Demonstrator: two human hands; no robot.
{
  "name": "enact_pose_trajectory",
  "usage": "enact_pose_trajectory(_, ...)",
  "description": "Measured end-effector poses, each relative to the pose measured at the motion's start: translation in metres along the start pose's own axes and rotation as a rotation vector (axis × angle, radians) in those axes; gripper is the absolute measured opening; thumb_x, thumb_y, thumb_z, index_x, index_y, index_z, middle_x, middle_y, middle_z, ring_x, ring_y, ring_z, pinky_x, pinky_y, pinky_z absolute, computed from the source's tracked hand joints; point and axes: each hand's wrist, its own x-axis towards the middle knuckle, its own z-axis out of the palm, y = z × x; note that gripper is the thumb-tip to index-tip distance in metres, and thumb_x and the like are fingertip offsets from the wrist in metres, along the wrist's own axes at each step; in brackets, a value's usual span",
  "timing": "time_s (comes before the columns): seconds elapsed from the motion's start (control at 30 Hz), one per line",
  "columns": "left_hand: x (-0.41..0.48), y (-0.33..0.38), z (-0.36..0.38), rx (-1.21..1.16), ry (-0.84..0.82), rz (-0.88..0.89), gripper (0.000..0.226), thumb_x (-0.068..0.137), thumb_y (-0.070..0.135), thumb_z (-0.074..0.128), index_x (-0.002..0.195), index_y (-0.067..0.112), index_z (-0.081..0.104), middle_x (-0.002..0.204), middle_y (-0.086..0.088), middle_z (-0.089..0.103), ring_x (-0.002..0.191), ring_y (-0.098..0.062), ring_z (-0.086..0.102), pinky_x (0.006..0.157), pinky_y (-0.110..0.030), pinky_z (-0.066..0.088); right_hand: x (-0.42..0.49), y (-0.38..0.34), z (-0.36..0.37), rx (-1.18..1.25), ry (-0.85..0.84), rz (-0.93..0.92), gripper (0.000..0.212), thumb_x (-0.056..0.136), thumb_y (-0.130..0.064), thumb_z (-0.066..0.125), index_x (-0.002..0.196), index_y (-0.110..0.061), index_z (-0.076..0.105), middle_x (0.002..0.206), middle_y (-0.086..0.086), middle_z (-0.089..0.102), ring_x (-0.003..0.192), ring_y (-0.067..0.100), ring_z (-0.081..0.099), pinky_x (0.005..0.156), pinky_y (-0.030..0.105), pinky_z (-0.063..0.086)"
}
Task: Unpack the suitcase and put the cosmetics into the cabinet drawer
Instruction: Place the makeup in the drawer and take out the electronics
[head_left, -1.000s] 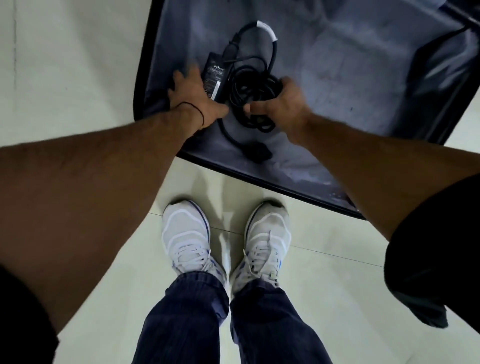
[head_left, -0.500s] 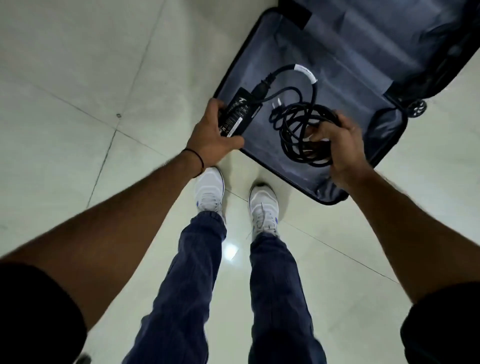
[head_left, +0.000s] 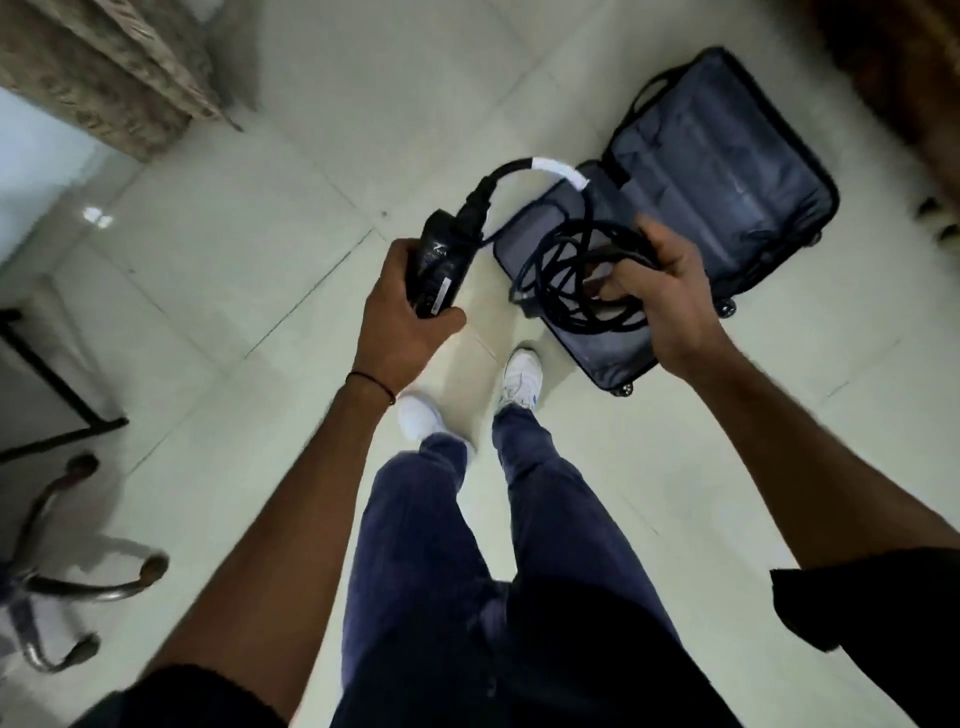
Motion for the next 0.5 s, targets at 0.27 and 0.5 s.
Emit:
enact_pose_trajectory(0.27, -0.199, -0.027, -0.123, -0.166, 0.330, -0.073, 0.048, 0.071, -0.006, 0.073, 0.106, 0.021, 0.054, 0.080, 0.007, 0.058, 0.063, -0.004, 0.049, 0.060, -0.012, 0.042, -0.120, -0.039, 0.141, -0.097, -0.333, -0.023, 0.028, 0.065, 0.000, 0.056, 0.091, 0.010, 0.056, 0.071, 0.005, 0.059, 0.068, 0.016, 0.059, 0.059, 0.026, 0.053)
enact_pose_trajectory(0.5, -0.371, -0.099, -0.235, -0.280, 0.623, -0.012, 0.050, 0.069, 0.006, 0.074, 0.111, 0.024, 0.055, 0.080, 0.009, 0.059, 0.064, -0.007, 0.048, 0.057, -0.016, 0.043, -0.231, -0.023, 0.311, -0.136, -0.554, -0.099, 0.016, 0.061, 0.000, 0.054, 0.069, -0.014, 0.055, 0.067, 0.002, 0.054, 0.073, 0.027, 0.058, 0.063, 0.035, 0.053)
